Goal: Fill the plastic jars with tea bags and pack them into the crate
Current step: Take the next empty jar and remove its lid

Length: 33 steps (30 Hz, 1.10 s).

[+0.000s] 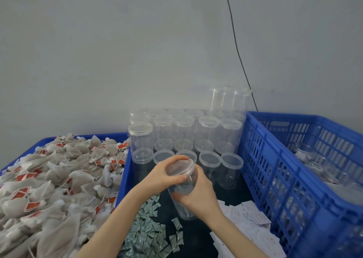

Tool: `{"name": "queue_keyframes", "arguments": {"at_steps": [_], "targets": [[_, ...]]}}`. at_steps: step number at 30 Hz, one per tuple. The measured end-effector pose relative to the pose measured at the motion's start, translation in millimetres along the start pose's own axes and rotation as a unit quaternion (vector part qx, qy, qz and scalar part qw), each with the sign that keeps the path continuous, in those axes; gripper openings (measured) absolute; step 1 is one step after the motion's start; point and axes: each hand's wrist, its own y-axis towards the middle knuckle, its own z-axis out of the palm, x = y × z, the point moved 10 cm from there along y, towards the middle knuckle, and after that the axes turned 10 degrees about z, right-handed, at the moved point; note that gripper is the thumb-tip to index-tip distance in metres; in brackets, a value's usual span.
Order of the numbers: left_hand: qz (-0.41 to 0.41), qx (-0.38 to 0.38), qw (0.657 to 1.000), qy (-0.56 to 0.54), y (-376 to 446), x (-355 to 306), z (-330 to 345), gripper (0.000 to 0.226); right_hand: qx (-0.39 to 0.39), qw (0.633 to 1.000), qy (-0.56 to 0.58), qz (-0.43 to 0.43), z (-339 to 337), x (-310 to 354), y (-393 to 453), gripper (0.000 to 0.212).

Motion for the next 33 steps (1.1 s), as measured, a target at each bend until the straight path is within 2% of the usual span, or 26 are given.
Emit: {"name": "queue_keyframes", "arguments": {"at_steps": [2, 4, 5, 7, 10, 14, 17, 20, 24, 25, 28, 30, 33], "targets": [[-0.025, -0.071, 0.997, 0.028, -2, 3, 0, 0.055, -0.042, 0.998, -0.037, -0.022, -4, 7, -4, 0.082], [-0.092, -0.199, 0.972, 0.085, -9, 12, -6, 0.054, -0.11, 0.988, -0.086, -0.068, -11, 17, -7, 0.082], [-0.121, -0.229, 0.96, 0.106, -12, 14, -4, 0.056, -0.129, 0.984, -0.093, -0.074, -12, 18, -9, 0.081], [-0.137, -0.223, 0.958, 0.119, -7, 19, 3, 0.054, -0.143, 0.983, -0.097, -0.068, -12, 17, -10, 0.081], [-0.132, -0.157, 0.973, 0.107, -1, 21, 6, 0.065, -0.136, 0.984, -0.102, -0.058, -12, 8, -7, 0.086], [-0.116, -0.014, 0.993, -0.008, -4, 21, 18, 0.089, -0.064, 0.997, 0.036, 0.029, -14, -21, 0, 0.097], [-0.108, 0.012, 0.993, -0.048, -7, 19, 6, 0.082, -0.056, 0.993, 0.093, 0.041, -18, -26, 1, 0.094], [-0.111, -0.008, 0.993, -0.042, -9, 18, -4, 0.075, -0.042, 0.992, 0.112, 0.034, -14, -20, 1, 0.097], [-0.104, -0.027, 0.992, -0.065, -8, 21, -2, 0.098, -0.029, 0.992, 0.116, 0.038, -1, -17, 1, 0.091], [-0.099, -0.039, 0.992, -0.062, -7, 21, 0, 0.098, -0.034, 0.992, 0.111, 0.041, 1, -18, 0, 0.09], [-0.08, -0.112, 0.99, 0.01, -5, 20, -4, 0.08, -0.057, 0.993, 0.087, 0.052, 3, -18, -2, 0.092], [-0.083, -0.175, 0.979, 0.061, -8, 22, -8, 0.071, -0.083, 0.996, 0.024, 0.031, -1, -11, -4, 0.097], [-0.088, -0.225, 0.967, 0.076, -11, 25, -7, 0.064, -0.114, 0.993, -0.036, 0.005, -7, -4, -9, 0.1]]}}
